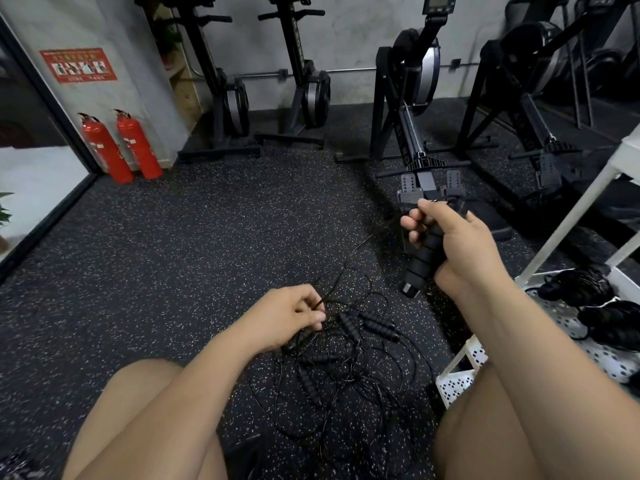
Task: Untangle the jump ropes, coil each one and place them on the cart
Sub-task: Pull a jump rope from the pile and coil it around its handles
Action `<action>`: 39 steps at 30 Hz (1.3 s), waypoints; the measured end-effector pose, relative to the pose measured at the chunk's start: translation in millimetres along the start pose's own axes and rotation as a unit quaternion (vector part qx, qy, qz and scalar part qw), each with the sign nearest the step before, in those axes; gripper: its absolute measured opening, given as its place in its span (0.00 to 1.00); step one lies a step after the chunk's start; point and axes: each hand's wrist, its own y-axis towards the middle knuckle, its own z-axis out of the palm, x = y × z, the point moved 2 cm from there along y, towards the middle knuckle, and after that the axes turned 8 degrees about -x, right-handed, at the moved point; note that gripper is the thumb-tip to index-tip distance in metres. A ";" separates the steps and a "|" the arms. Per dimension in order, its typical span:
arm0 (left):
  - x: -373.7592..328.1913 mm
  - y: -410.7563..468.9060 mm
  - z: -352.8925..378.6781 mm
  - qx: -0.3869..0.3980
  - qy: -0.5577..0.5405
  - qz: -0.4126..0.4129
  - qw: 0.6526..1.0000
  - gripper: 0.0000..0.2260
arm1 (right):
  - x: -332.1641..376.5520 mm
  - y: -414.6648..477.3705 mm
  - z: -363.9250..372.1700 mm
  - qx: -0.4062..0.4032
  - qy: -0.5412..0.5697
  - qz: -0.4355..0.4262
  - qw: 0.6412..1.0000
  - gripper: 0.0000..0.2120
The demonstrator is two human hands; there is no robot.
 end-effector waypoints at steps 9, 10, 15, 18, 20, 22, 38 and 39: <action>-30.2 -3.4 -3.1 -0.072 -0.208 0.049 0.974 0.05 | -30.0 -9.0 9.6 0.106 -0.159 0.091 0.977 0.14; -32.1 -3.6 -5.1 -0.087 -0.234 0.052 0.967 0.06 | -34.0 -13.5 11.4 0.127 -0.195 0.085 0.969 0.14; -32.0 4.4 -16.7 -0.151 -0.348 0.034 0.924 0.06 | -59.4 -29.2 18.4 0.224 -0.330 0.088 0.913 0.13; -28.1 11.7 -23.6 -0.171 -0.404 0.017 0.898 0.08 | -69.3 -37.9 23.4 0.249 -0.408 0.061 0.876 0.10; -24.2 16.7 -27.7 -0.181 -0.440 0.003 0.880 0.09 | -71.7 -43.2 26.5 0.262 -0.432 0.053 0.861 0.08; -18.4 22.8 -31.1 -0.196 -0.464 -0.017 0.864 0.10 | -72.2 -47.1 28.4 0.272 -0.441 0.045 0.854 0.07; -17.2 16.8 5.6 -0.094 -0.405 -0.117 0.902 0.20 | -32.0 -39.3 31.9 0.201 -0.200 0.098 0.954 0.13; -21.9 12.6 12.4 -0.065 -0.389 -0.090 0.914 0.17 | -29.0 -36.9 31.4 0.183 -0.180 0.090 0.962 0.14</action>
